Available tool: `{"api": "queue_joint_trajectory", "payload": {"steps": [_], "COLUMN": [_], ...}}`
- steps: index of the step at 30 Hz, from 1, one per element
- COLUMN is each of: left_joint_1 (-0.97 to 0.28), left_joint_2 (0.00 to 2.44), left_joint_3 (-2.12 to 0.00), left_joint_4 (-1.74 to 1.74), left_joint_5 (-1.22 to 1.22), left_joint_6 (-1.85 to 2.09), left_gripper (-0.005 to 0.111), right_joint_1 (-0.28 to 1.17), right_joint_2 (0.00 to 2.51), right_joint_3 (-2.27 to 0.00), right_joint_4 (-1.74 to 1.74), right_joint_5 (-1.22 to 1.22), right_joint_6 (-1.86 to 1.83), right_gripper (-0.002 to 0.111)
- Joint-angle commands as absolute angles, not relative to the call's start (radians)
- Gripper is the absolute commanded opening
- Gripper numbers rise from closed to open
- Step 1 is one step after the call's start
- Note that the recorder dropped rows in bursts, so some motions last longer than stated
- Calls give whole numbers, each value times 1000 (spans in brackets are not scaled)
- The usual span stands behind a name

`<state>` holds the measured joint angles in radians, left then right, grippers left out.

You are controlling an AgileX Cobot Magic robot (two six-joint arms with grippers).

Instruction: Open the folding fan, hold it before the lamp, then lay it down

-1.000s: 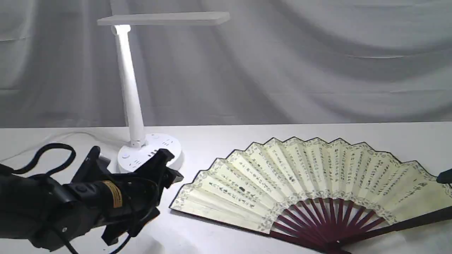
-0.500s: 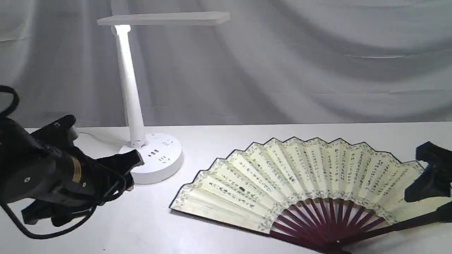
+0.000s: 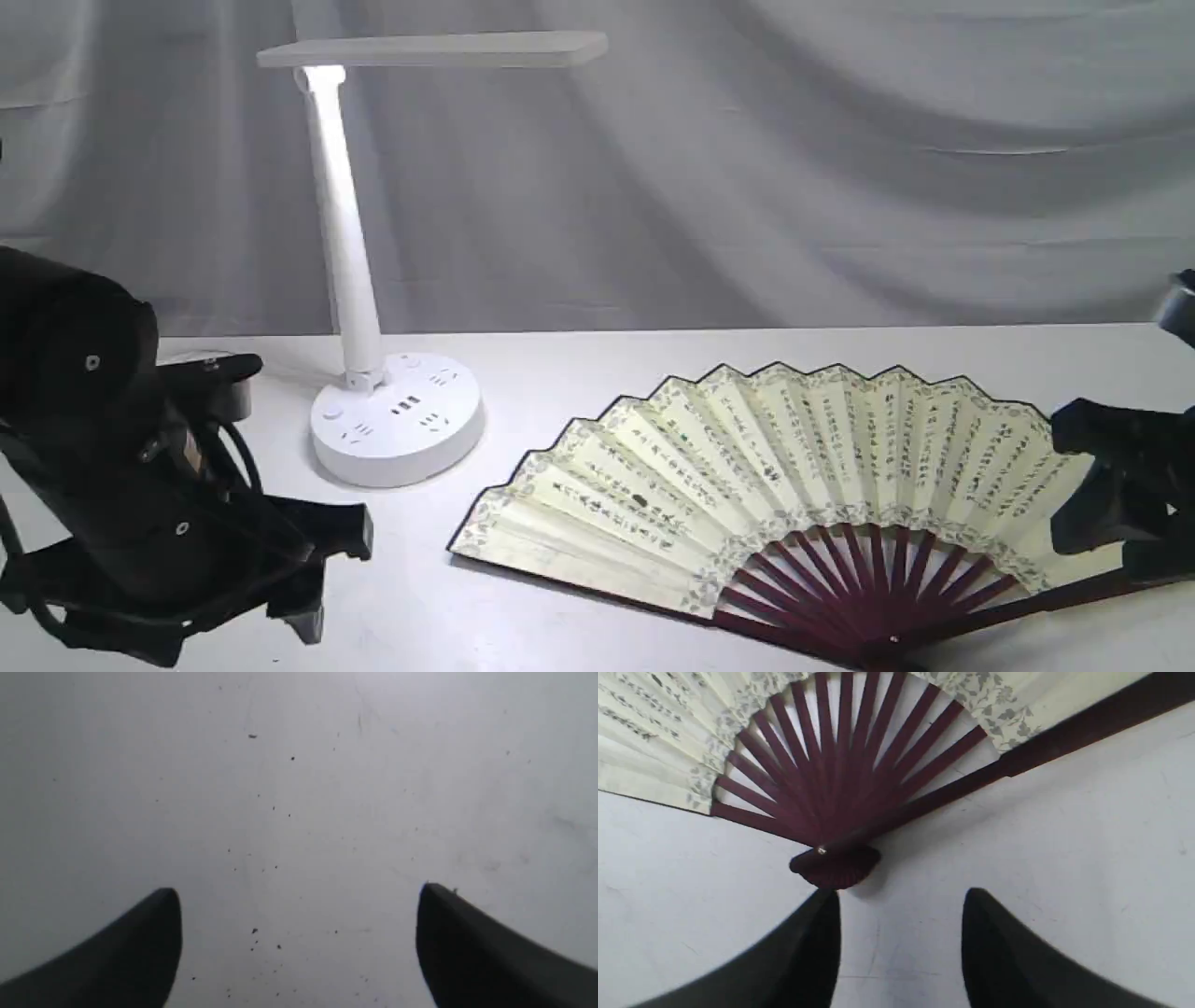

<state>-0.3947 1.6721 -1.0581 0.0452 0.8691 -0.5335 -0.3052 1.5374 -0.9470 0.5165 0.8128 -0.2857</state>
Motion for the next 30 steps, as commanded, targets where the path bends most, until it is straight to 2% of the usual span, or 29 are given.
{"api": "queue_joint_trajectory", "payload": {"steps": [1,3,8,14,20,24,30], "left_joint_1": [-376,-340,-194,-59,49,78,78], "left_joint_2": [1663,1663,1663,1663,1663,1663,1663], "left_joint_3": [-1065,-1065,-1065,-1065,-1065,-1065,-1065], "left_joint_4": [12,-39,-69,-32,11,11,15], "left_joint_5": [903,916,938,951,923,891,884], "left_joint_6": [-423,-361,-288,-170,-79,-16,-16], "left_gripper": [67,60,27,2,0,0,0], "right_joint_1": [-267,-232,-164,-140,-142,-158,-258], "right_joint_2": [1528,1528,1528,1528,1528,1528,1528], "right_joint_3": [-945,-945,-945,-945,-945,-945,-945], "right_joint_4": [447,411,306,276,224,227,226], "right_joint_5": [799,793,778,746,709,684,698], "right_joint_6": [-266,-253,-204,-204,-200,-194,-157], "right_gripper": [36,32,30,26,11,10,11]}}
